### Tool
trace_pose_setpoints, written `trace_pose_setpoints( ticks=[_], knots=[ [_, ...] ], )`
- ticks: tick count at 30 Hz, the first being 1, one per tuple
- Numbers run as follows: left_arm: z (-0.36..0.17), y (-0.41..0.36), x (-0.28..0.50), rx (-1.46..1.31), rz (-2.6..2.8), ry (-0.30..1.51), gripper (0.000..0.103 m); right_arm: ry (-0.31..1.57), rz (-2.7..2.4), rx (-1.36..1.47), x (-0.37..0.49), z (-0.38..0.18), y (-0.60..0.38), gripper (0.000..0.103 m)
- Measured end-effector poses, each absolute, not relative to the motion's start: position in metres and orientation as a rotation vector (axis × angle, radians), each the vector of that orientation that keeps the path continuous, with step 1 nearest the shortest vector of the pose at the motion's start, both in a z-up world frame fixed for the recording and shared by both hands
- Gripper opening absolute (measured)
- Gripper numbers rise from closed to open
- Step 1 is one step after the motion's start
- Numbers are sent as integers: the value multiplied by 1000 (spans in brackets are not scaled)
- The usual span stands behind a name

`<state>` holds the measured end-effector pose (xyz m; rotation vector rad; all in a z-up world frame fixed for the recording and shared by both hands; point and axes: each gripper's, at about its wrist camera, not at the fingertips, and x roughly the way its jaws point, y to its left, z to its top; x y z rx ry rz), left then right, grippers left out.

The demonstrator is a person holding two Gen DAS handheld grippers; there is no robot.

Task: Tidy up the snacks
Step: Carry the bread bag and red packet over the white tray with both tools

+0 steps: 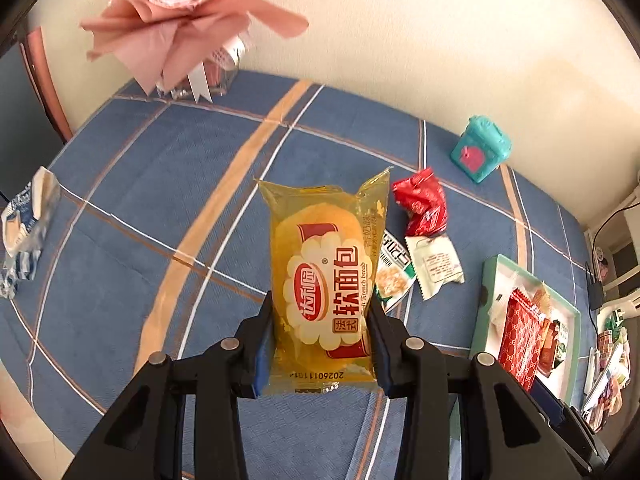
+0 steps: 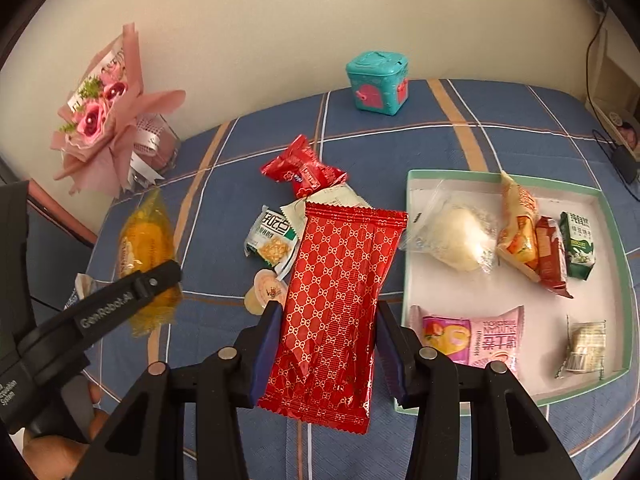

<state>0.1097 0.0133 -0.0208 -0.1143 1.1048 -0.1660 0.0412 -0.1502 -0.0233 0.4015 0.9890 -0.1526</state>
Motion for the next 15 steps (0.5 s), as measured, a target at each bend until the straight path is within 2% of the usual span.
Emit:
trace_pose_setpoints(
  ticks=[15],
  knots=[
    [-10,-45,98,-71,-213,1082,42,984,-232,489,26,-21,-215,49]
  ],
)
